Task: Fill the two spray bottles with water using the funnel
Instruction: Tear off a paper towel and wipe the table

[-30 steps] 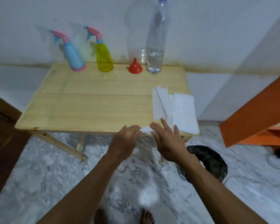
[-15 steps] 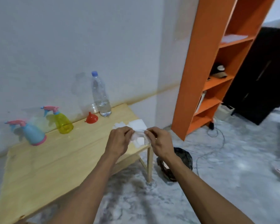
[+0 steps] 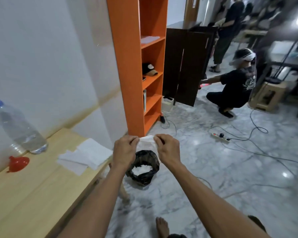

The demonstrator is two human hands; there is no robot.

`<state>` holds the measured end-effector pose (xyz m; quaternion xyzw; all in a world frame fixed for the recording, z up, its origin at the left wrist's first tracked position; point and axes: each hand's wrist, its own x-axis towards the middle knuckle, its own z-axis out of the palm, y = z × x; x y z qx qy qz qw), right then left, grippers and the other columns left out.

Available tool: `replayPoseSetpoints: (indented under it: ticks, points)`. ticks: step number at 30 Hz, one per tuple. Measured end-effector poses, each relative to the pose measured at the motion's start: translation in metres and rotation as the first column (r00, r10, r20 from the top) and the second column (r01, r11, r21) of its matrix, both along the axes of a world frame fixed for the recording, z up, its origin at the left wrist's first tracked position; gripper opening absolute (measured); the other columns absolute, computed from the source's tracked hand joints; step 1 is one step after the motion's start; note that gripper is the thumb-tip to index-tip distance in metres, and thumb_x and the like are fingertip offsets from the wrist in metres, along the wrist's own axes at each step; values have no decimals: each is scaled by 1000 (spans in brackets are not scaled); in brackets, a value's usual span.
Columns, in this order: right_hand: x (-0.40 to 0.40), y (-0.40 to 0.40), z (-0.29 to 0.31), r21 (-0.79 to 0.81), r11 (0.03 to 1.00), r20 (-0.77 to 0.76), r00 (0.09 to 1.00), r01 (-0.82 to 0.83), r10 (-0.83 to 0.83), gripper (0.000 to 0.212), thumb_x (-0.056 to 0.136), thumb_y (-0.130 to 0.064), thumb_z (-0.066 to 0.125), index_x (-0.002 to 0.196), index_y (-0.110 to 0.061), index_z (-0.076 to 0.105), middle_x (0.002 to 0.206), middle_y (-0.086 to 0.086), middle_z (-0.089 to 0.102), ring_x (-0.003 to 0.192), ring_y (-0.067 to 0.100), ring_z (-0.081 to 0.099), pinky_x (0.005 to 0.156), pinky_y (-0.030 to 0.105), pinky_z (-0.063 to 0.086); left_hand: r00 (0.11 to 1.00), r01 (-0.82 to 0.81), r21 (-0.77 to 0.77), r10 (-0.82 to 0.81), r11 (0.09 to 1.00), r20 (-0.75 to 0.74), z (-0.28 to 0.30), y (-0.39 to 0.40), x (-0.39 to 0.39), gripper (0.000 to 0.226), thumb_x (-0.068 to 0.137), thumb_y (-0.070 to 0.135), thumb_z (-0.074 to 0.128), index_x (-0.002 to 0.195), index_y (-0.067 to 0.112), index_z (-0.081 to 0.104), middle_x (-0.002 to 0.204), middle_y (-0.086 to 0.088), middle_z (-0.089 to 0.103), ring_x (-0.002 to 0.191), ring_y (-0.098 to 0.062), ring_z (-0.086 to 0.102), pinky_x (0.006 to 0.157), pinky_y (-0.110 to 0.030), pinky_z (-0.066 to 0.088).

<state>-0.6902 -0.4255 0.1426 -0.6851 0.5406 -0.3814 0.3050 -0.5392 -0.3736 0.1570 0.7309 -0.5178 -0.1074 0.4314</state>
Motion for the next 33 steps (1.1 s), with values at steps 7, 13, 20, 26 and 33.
replayPoseSetpoints:
  ticks: [7, 13, 20, 26, 33]
  points:
    - [8, -47, -40, 145, 984, -99, 991, 103, -89, 23, 102, -33, 54, 107, -22, 74, 107, -2, 72, 100, 20, 63, 84, 38, 51, 1000, -25, 109, 27, 994, -15, -36, -52, -4, 19, 96, 21, 64, 91, 10, 78, 88, -3, 76, 77, -14, 60, 69, -25, 39]
    - [37, -114, -93, 262, 962, -117, 992, 82, -53, 22, 101, -29, 57, 102, -17, 75, 105, 1, 72, 101, 22, 64, 82, 38, 52, 989, -57, 282, 94, 958, -118, -94, -116, 24, 15, 94, 22, 66, 88, 18, 78, 86, 3, 77, 81, -16, 68, 76, -33, 54]
    - [73, -204, -157, 420, 905, -227, 973, 65, 35, 16, 100, -30, 56, 95, -25, 71, 101, 2, 70, 89, 23, 63, 71, 35, 51, 984, -149, 443, 175, 884, -19, -155, -202, 45, 14, 93, 18, 66, 88, 15, 78, 81, -1, 75, 73, -21, 68, 67, -30, 49]
    - [89, -268, -209, 499, 866, -263, 955, 12, 138, 18, 102, -24, 55, 100, -17, 72, 104, 2, 71, 102, 26, 62, 79, 40, 52, 971, -176, 532, 234, 828, -42, -210, -264, 55, 15, 94, 14, 64, 90, 11, 78, 81, -3, 75, 71, -17, 68, 67, -35, 55]
    - [107, -320, -263, 562, 827, -295, 942, 36, 159, 22, 101, -24, 56, 112, -15, 73, 111, 4, 72, 105, 25, 63, 81, 39, 54, 954, -150, 640, 281, 754, -107, -264, -315, 66, 22, 99, 17, 59, 83, 16, 74, 69, 0, 66, 54, 0, 49, 54, -11, 38]
